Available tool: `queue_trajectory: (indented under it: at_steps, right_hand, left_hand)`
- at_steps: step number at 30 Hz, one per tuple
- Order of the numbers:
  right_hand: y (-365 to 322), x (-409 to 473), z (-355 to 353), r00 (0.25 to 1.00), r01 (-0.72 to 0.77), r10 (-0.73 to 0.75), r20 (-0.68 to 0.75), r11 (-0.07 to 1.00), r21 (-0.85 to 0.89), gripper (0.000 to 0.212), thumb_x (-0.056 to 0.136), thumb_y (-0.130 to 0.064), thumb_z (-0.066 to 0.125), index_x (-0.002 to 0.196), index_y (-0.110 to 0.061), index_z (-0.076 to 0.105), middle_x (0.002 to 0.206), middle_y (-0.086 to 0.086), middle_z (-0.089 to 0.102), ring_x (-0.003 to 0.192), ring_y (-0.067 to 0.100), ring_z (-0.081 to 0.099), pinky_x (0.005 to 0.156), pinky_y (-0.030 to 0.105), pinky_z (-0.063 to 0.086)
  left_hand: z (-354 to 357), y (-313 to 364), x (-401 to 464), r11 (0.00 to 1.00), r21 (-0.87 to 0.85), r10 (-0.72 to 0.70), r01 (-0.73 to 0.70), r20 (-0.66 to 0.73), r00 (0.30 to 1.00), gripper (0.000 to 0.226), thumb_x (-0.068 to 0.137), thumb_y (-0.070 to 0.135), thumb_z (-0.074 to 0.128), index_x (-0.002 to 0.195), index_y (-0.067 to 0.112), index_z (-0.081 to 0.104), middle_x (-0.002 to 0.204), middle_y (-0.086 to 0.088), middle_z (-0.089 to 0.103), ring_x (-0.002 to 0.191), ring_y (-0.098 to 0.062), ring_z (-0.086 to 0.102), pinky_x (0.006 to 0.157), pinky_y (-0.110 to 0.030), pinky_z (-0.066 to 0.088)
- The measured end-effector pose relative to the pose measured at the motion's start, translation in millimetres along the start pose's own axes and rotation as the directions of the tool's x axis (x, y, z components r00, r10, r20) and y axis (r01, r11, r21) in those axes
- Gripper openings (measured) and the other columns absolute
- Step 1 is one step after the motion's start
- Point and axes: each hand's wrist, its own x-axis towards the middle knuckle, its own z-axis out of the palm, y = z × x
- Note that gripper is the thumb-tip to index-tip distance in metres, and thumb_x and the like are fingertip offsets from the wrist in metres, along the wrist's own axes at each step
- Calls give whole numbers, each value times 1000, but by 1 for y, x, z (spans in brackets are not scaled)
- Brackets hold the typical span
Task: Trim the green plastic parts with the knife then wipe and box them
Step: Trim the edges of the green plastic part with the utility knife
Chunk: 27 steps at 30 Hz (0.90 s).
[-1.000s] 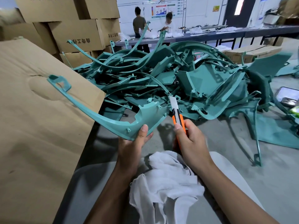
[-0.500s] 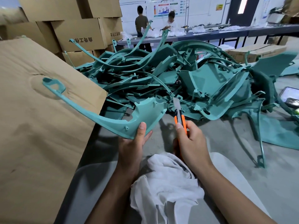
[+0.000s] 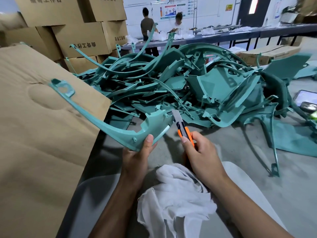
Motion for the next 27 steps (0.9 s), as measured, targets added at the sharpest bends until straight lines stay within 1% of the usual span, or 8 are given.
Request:
queue_trajectory:
  at_steps: [4,9,13,15,20,22,24,27]
  right_hand:
    - [6,6,-3,992,-125,125,-12,992,2,24,107,-28,56,84,-24,62,61,-9,55,52,-1,50,49,15,37]
    - [-7,-4,0,995,-95,103,4,899,428,23,109,-30,52,89,-21,57,59,1,59,46,19,57,44,25,45]
    - [1,2,-9,944,263,-281,-173,957,-119,2,106,-26,57,105,-24,57,70,-13,57,58,9,54,54,24,41]
    - [4,2,-14,926,307,-328,-190,943,-133,6,106,-28,56,112,-26,57,75,-14,56,62,12,54,57,24,38]
    - [3,-2,-12,926,319,-326,-190,945,-67,23,106,-40,50,85,-39,42,65,-14,47,53,11,42,54,21,28]
    - [-1,-3,-12,920,344,-349,-179,937,-63,30,106,-39,52,80,-43,39,62,-17,44,53,10,41,54,20,28]
    - [-2,-2,-11,918,367,-370,-146,929,-48,29,105,-40,52,78,-39,41,61,-13,41,53,12,41,53,25,31]
    - [-3,-4,-10,915,391,-394,-83,919,-50,37,106,-44,47,79,-19,51,58,-6,39,51,17,40,51,34,33]
  left_hand:
    - [2,6,5,975,-217,-72,35,-166,983,58,73,43,82,122,20,60,119,7,75,113,-21,71,83,-48,62]
    - [8,6,2,973,-226,-84,50,-144,986,41,76,42,78,114,30,69,116,12,75,105,-17,74,82,-57,61]
    - [6,12,-5,995,95,13,-11,-22,1000,21,83,57,65,102,51,72,109,9,76,78,-29,78,54,-40,62]
    - [2,12,-6,946,304,104,-109,31,994,19,86,61,60,98,53,72,95,8,78,67,-25,77,45,-31,56]
    - [-7,12,-3,646,651,366,-400,196,910,42,99,66,42,101,33,67,84,37,69,78,11,68,65,-21,55]
    - [-7,11,-2,591,691,416,-417,182,891,41,101,66,38,109,33,62,90,38,68,81,8,68,66,-22,53]
    - [-2,14,-2,729,619,375,-292,-4,927,34,99,60,44,103,35,67,93,29,72,82,3,70,70,-28,56]
    - [15,21,7,973,228,107,-34,-317,942,23,103,36,56,91,24,71,87,17,76,84,2,71,72,-21,55]
